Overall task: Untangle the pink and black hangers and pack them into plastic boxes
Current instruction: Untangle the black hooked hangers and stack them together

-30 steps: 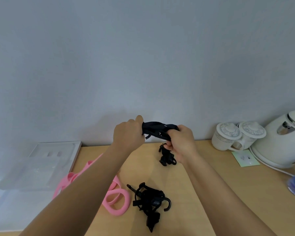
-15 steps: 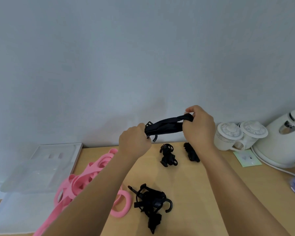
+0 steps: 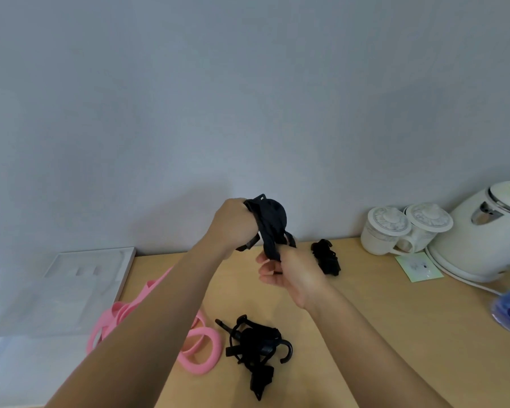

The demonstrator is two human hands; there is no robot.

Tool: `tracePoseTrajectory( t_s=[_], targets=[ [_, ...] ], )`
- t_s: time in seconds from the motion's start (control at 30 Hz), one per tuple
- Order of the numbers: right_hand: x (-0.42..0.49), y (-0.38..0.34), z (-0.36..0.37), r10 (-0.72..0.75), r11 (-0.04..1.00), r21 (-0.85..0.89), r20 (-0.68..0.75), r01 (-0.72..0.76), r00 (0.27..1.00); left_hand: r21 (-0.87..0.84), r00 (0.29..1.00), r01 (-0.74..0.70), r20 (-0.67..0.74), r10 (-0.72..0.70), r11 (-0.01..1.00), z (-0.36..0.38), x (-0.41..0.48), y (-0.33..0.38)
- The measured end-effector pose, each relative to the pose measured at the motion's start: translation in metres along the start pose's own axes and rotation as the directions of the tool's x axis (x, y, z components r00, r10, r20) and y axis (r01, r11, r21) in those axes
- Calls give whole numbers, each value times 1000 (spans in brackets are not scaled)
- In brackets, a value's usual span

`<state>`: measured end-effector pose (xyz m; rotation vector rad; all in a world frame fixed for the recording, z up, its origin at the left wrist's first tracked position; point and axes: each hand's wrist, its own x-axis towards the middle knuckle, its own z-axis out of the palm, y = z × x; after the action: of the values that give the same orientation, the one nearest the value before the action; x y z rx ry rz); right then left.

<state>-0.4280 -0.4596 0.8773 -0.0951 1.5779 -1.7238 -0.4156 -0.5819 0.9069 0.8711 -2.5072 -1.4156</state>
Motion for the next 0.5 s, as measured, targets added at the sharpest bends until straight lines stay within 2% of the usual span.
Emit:
tracePoseTrajectory(
  t_s=[0.13,0.23,0.37,0.43,0.5],
  targets=[
    [2,-3,-12,-196,981,-2,-95,196,976,-69,986,42,165,-30,997,-7,-10,1],
    [2,-2,-13,-228,973,-2,-85,229,970,-83,961,-1,276,24,997,-10,-13,1],
    [4,-2,-10,-299,951,39,-154,308,942,-15,903,-81,422,80,997,-12,-21,7],
    [2,-4,-10,-323,943,42,-144,331,936,2,889,-81,452,72,997,-12,-23,6],
    [2,-4,-10,-329,942,9,-151,334,932,13,907,-43,419,34,999,-13,-22,0]
  ],
)
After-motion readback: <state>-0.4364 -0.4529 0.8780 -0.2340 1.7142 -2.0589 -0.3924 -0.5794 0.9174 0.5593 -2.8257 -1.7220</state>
